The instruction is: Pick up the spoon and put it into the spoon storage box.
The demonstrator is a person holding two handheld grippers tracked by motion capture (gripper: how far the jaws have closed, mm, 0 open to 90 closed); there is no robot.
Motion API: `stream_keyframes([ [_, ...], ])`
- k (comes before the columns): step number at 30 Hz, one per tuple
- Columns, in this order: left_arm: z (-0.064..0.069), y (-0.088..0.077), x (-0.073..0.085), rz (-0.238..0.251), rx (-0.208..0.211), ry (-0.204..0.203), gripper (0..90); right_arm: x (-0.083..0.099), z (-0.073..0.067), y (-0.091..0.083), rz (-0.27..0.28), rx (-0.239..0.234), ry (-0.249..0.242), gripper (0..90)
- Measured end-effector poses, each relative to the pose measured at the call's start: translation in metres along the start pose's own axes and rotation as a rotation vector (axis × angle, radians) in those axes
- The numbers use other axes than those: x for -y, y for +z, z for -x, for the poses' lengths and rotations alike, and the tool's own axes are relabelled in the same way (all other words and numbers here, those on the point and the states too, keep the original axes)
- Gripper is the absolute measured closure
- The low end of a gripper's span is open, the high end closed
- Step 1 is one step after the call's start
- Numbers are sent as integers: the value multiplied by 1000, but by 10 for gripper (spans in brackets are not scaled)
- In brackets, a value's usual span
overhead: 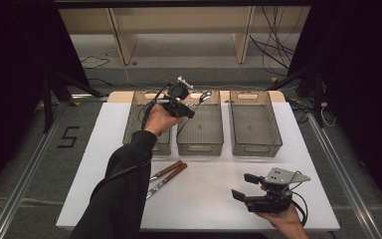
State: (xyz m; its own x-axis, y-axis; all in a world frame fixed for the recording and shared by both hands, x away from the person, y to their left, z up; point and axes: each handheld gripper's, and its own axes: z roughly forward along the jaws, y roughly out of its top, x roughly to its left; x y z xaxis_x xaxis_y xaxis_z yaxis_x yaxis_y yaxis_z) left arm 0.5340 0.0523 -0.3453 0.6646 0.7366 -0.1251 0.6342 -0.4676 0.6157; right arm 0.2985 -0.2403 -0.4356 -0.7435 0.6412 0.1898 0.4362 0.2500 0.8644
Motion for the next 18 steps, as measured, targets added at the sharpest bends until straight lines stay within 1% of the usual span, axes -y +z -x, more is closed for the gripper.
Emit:
stream_keyframes([
  [1,-1,2,-1,6,-7,-8,846,0,0,0,0,-2,2,270],
  [2,-2,3,-2,9,-11,-7,846,0,0,0,0,-2,5,270],
  [6,-5,7,-4,35,-18,-27,845,0,0,0,0,-3,4,270],
  [8,-5,9,-4,36,-22,-25,845,0,0,-1,1,-3,5,270],
  [10,-5,11,-4,42,-36,-29,845,0,0,-1,2,-4,3,270],
  [12,-6,14,-4,42,-34,-38,845,0,0,0,0,-5,6,270],
  [17,-4,22,-3,27,-32,-38,844,0,-1,0,-2,-6,3,270],
  [18,-4,24,-3,27,-31,-44,844,0,-1,-1,-2,-6,3,270],
])
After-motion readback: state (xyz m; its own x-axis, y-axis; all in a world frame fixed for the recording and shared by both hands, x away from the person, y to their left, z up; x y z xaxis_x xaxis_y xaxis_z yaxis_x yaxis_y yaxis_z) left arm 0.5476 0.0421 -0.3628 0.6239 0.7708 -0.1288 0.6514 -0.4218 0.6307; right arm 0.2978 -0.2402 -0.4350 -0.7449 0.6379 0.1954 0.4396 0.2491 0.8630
